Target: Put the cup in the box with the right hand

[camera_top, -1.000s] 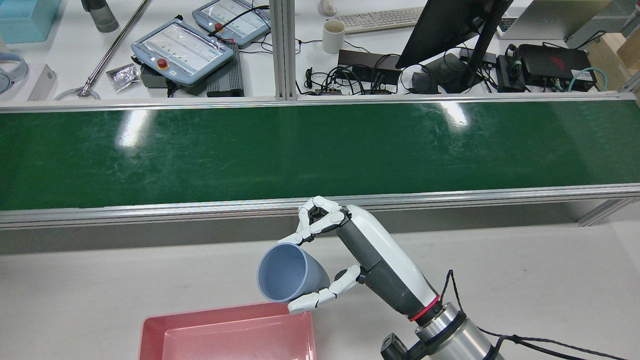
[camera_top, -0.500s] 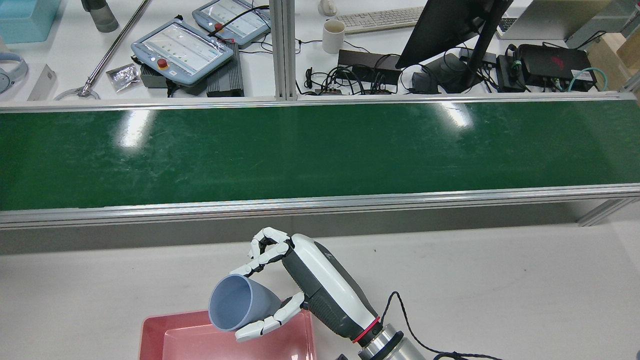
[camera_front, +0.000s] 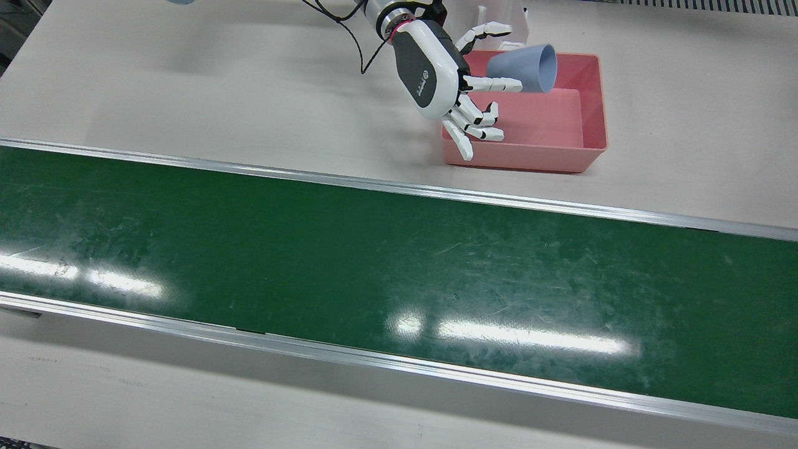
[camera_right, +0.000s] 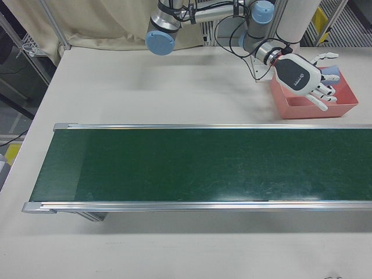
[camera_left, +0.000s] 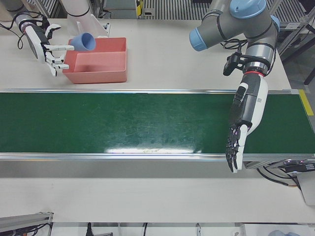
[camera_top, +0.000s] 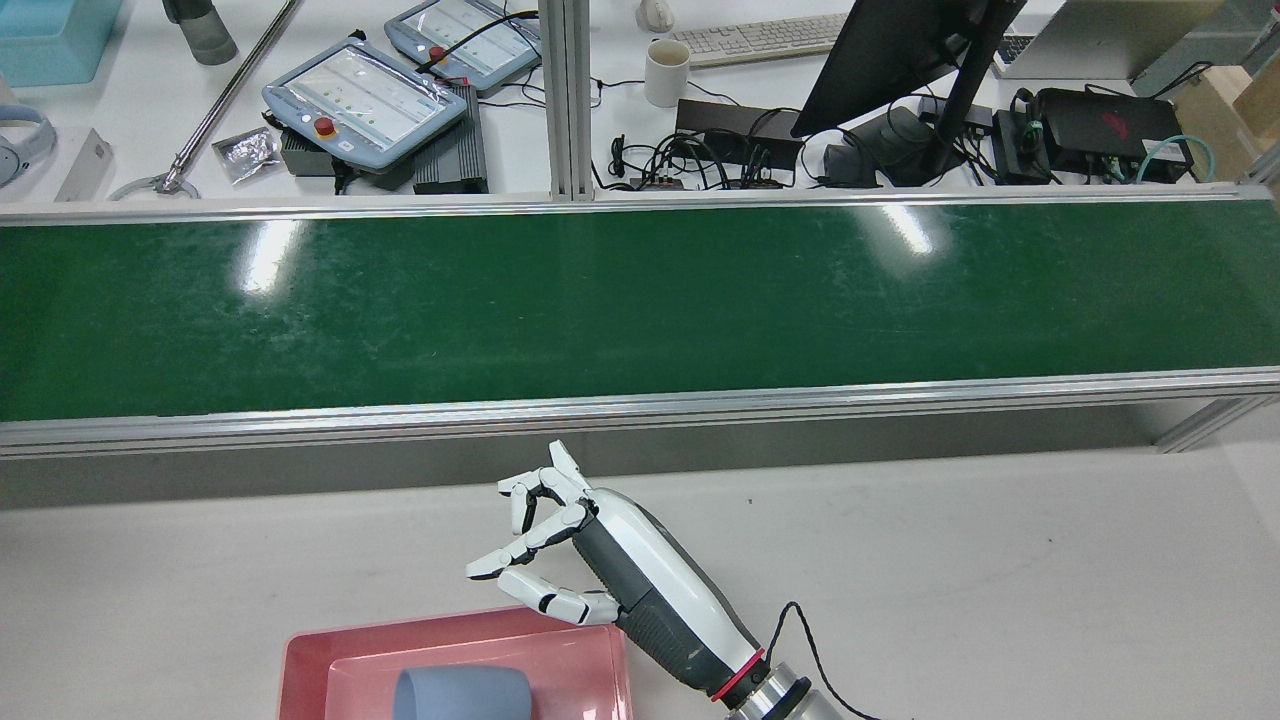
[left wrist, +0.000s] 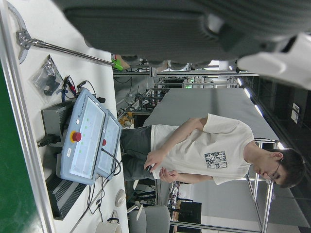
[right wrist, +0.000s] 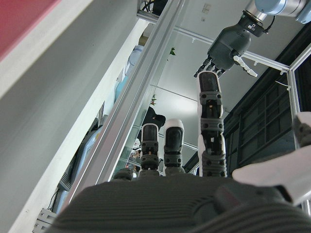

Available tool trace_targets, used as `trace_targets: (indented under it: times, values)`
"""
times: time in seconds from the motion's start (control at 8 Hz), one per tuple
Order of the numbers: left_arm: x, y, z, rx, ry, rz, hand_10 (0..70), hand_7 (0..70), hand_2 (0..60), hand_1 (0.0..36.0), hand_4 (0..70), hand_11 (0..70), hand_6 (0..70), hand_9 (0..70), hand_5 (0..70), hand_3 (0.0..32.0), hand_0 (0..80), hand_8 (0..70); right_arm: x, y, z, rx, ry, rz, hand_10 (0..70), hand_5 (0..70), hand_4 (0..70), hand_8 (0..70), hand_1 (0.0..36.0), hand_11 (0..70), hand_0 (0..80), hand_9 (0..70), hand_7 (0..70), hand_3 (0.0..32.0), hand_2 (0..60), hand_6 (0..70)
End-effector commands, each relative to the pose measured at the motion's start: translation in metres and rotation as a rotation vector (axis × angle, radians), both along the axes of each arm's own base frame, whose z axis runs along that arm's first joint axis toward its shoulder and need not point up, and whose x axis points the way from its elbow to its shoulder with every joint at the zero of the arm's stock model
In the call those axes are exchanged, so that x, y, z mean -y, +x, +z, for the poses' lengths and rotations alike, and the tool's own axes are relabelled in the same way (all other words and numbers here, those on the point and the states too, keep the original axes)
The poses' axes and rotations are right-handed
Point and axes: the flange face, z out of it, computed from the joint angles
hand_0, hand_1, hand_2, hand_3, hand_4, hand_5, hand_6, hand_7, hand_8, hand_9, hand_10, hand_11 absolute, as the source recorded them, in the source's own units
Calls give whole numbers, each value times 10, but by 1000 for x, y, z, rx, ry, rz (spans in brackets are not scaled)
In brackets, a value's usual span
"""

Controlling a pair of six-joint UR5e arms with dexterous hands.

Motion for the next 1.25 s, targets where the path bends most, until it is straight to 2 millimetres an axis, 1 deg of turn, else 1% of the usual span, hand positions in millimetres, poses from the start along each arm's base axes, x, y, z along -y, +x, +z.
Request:
trace_targets:
  times: [0.0,0.12,0.25,0.38,0.5,0.62,0.75,0.88,1.0,1.12]
  values:
    - [0,0,0,0,1,0,0,0,0,0,0,0,0,0,0,0,0,0,-3,-2,3,19,-13,-20,0,0,700,118,0,0,0,305,700,0,410,134]
    - [0,0,0,0,1,0,0,0,0,0,0,0,0,0,0,0,0,0,-2,5,2,26,-17,-21,0,0,700,120,0,0,0,310,700,0,415,137]
    - [0,0,0,0,-1,0,0,0,0,0,0,0,0,0,0,0,0,0,2,37,-1,46,-19,-8,0,0,700,121,0,0,0,315,700,0,421,140]
    - [0,0,0,0,-1,0,0,0,0,0,0,0,0,0,0,0,0,0,18,104,-7,42,-18,38,0,0,700,123,0,0,0,326,700,0,442,150]
    - [0,-1,0,0,1,-1,0,0,0,0,0,0,0,0,0,0,0,0,37,184,-14,42,-17,116,31,0,700,200,0,18,0,440,700,0,266,224]
    - [0,-1,0,0,-1,-1,0,0,0,0,0,0,0,0,0,0,0,0,62,233,-5,60,-22,193,55,0,700,232,0,56,19,473,700,0,205,239]
    - [0,-1,0,0,1,-1,0,0,0,0,0,0,0,0,0,0,0,0,86,252,23,92,-79,214,69,0,700,226,0,80,94,470,700,0,148,224]
    - [0,-1,-1,0,2,-1,0,0,0,0,0,0,0,0,0,0,0,0,115,261,57,114,-130,215,68,0,700,198,0,83,209,440,700,0,58,202]
    - [0,-1,0,0,1,-1,0,0,0,0,0,0,0,0,0,0,0,0,164,266,97,114,-176,187,62,0,700,175,0,76,292,407,700,0,4,192]
    - [0,-1,0,0,1,-1,0,0,0,0,0,0,0,0,0,0,0,0,199,287,124,132,-220,202,68,0,700,165,0,85,329,388,700,0,20,186]
